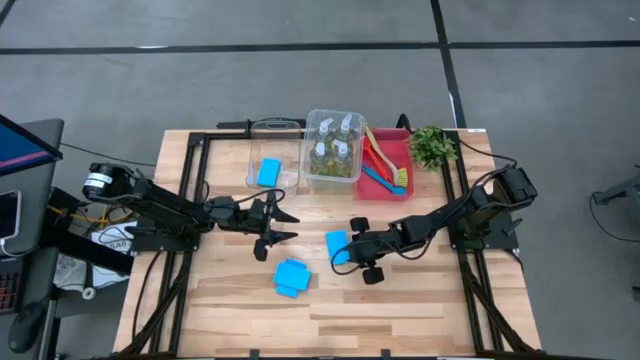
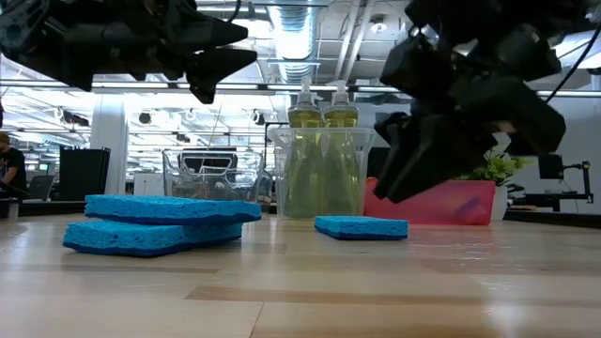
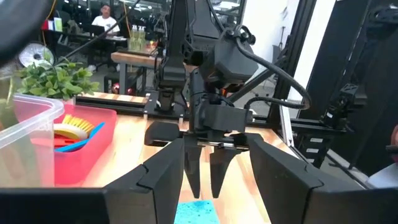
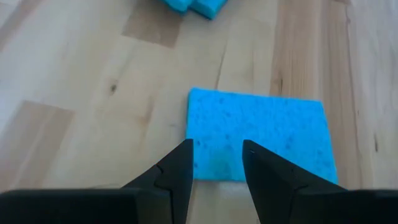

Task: Pick & Place Kitchen Sink Supplies
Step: Put the blue sponge into the transparent bin

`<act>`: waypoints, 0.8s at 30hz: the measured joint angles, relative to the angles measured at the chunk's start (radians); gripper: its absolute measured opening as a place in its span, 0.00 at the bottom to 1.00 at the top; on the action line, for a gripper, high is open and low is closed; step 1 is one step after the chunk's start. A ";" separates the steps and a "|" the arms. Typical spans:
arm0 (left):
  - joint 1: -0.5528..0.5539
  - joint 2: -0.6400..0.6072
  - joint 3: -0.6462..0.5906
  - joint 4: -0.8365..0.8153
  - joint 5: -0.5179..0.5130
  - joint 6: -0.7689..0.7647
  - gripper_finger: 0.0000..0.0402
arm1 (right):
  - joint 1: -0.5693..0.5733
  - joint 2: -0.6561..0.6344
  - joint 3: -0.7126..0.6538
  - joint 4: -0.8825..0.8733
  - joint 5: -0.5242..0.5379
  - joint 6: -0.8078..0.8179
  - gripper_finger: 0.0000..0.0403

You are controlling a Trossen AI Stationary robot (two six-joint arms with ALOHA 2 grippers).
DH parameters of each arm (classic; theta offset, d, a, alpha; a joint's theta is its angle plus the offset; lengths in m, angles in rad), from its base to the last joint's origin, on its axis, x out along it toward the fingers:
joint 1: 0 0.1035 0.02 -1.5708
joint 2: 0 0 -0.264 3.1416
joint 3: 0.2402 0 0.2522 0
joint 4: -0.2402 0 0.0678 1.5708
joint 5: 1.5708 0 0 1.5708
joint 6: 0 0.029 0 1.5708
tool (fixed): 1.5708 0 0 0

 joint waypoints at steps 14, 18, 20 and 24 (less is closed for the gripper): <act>0.000 0.027 0.013 -0.002 0.000 0.000 0.46 | -0.008 0.000 -0.079 0.112 -0.001 -0.045 0.33; 0.000 0.027 0.013 -0.002 0.000 0.000 0.46 | -0.008 0.038 -0.078 0.147 -0.002 -0.057 0.33; 0.000 0.027 0.013 -0.002 0.000 0.000 0.46 | -0.008 0.088 -0.078 0.195 -0.009 -0.086 0.33; 0.000 0.027 0.013 -0.002 0.000 -0.001 0.46 | -0.009 0.214 -0.068 0.314 -0.020 -0.159 0.33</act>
